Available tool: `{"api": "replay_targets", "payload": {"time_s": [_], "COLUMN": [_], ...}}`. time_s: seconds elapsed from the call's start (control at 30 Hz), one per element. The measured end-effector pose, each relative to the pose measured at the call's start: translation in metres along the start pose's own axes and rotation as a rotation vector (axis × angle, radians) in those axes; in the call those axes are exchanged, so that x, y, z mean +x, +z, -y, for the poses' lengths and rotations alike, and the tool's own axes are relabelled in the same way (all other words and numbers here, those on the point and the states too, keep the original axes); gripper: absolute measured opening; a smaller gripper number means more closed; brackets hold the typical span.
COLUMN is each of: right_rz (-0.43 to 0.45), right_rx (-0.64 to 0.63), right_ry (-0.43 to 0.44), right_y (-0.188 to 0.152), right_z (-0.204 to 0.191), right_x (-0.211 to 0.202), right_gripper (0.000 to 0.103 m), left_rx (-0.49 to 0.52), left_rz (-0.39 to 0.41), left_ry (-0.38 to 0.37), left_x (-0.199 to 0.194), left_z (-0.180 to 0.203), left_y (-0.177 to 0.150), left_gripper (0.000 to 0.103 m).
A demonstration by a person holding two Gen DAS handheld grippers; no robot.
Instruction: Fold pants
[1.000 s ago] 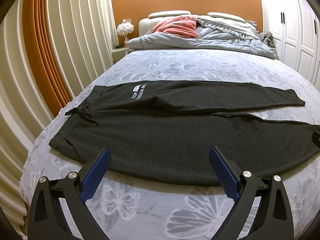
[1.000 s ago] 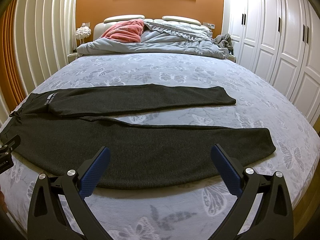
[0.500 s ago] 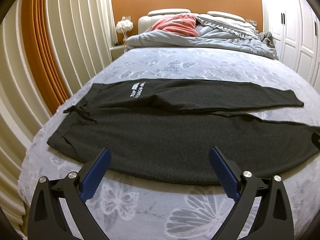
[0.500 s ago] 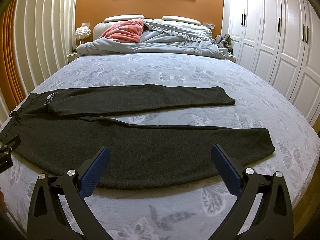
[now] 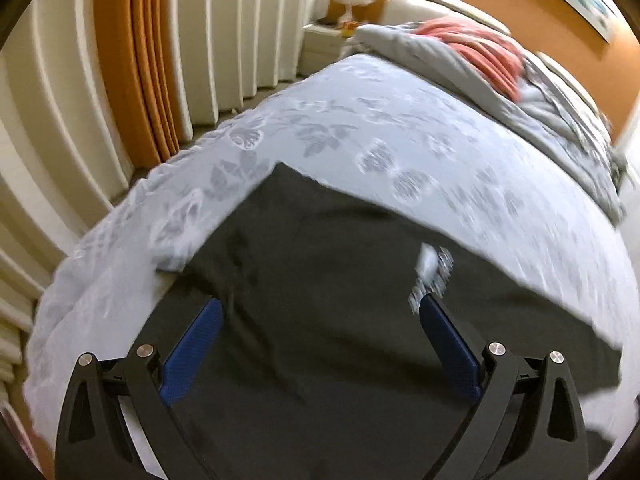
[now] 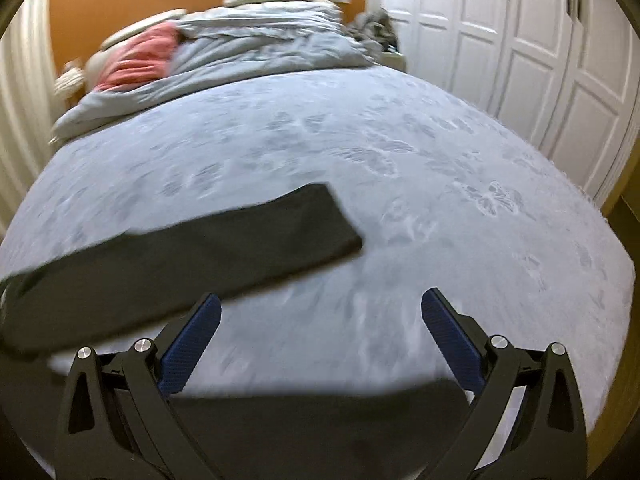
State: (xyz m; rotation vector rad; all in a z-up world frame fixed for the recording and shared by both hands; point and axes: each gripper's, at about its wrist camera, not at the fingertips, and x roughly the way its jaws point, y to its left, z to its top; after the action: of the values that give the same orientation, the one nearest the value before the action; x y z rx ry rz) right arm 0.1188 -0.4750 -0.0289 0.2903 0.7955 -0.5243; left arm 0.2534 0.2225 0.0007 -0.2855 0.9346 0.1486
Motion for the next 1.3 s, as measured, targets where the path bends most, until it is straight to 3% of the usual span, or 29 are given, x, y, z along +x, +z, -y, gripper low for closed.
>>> {"api": "replay_targets", "payload": {"time_s": [0.1,0.17,0.33,0.4,0.43,0.47,0.5,0.57,0.6,0.63,0.73,0.87,1.03,1.13,1.2,1.23,1.3], "right_rz": [-0.06,-0.086,-0.16,-0.177,-0.163,-0.136,-0.107,-0.085,-0.091,-0.083,0.015,0.133,0.211,0.184,0.118,0.08,0.003], "right_rx": [0.044,0.036,0.039,0.037,0.03,0.019,-0.003,-0.028,-0.019,-0.016,-0.052,-0.05,-0.153,-0.193,-0.198,-0.192,-0.164], "right_ry": [0.018,-0.003,-0.014,-0.009,-0.013,-0.012,0.008,0.106,0.137,0.144,0.151,0.227,0.242,0.211,0.183,0.166,0.083], "right_y": [0.022,0.034,0.051,0.052,0.051,0.05,0.049,0.051,0.052,0.054,0.058,0.059,0.027,-0.01,-0.038,-0.05,-0.072], "right_z": [0.007,0.003,-0.011,-0.018,-0.021,-0.024,-0.029,-0.033,-0.033,-0.033,-0.032,-0.011,0.019,0.043,0.056,0.062,0.076], "right_x": [0.054,0.081,0.145,0.162,0.164,0.164,0.163,0.155,0.152,0.145,0.104,0.032,-0.044,-0.058,-0.053,-0.048,-0.04], "right_gripper": [0.098,0.098,0.098,0.098,0.098,0.098,0.092,0.031,0.01,0.006,0.006,0.006,0.006,0.007,0.01,0.014,0.037], "left_rx": [-0.138,-0.169,-0.163,-0.14,-0.113,-0.082,-0.051,-0.008,-0.003,-0.003,-0.028,-0.072,-0.057,-0.049,-0.049,-0.055,-0.081], "left_rz": [0.001,-0.03,-0.133,-0.058,-0.038,-0.038,-0.022,-0.004,0.001,0.01,0.064,0.13,0.166,0.125,0.078,0.054,0.009], "left_ry": [0.004,0.013,0.116,0.171,0.177,0.189,0.218,0.186,0.173,0.17,0.106,-0.028,-0.102,-0.096,-0.081,-0.08,-0.071], "left_x": [0.044,0.071,0.15,0.155,0.158,0.161,0.161,0.157,0.151,0.144,0.106,0.031,-0.062,-0.084,-0.081,-0.078,-0.067], "left_z": [-0.02,-0.019,-0.024,-0.022,-0.019,-0.015,-0.012,-0.006,-0.005,-0.005,-0.01,-0.028,-0.069,-0.099,-0.117,-0.124,-0.135], "left_y": [0.036,0.048,0.065,0.064,0.066,0.067,0.068,0.069,0.071,0.072,0.073,0.069,0.025,-0.013,-0.042,-0.055,-0.074], "left_gripper": [0.097,0.097,0.097,0.097,0.092,0.076,0.063,0.029,0.02,0.012,0.007,0.006,0.006,0.007,0.008,0.012,0.021]}}
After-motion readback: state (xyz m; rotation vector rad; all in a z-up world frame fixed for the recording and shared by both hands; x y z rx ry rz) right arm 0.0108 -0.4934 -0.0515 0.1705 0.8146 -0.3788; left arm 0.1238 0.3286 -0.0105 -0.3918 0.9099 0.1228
